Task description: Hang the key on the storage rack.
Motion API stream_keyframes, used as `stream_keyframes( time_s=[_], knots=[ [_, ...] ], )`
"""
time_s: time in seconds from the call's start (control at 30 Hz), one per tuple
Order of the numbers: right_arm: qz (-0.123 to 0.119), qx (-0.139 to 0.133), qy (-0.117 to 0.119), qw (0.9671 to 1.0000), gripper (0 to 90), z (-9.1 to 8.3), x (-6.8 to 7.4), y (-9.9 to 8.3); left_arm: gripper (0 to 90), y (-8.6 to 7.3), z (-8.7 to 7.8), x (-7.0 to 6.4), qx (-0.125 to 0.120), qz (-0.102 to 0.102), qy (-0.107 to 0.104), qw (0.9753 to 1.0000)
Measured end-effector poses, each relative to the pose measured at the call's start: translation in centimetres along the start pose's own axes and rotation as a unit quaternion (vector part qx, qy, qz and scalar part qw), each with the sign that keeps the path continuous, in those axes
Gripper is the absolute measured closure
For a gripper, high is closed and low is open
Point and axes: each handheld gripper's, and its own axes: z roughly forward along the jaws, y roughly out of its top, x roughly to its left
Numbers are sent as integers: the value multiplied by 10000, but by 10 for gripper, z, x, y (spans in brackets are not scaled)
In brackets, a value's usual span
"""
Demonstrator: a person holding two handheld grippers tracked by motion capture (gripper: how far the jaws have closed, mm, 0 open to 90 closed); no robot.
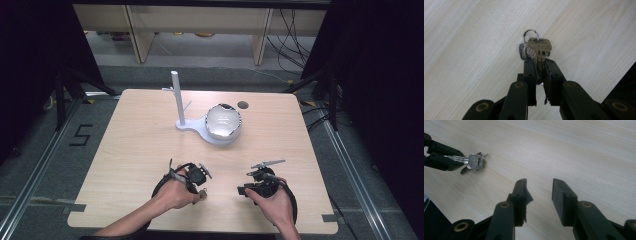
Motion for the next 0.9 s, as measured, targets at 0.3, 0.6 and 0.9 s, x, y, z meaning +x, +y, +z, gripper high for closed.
stream_keyframes(
  time_s=[0.3, 0.6, 0.9],
  knots=[
    [30, -48, -32, 10000, 652, -1, -2, -1, 881, -6, -19, 16, -136, -148, 7, 9998],
    [33, 31, -23, 10000, 652, -2, -3, -2, 883, -11, -26, 26, -205, -215, 53, 9995],
    [84, 8, -51, 10000, 652, -4, -4, -2, 884, -8, -41, 27, -326, -291, 128, 9990]
  ],
)
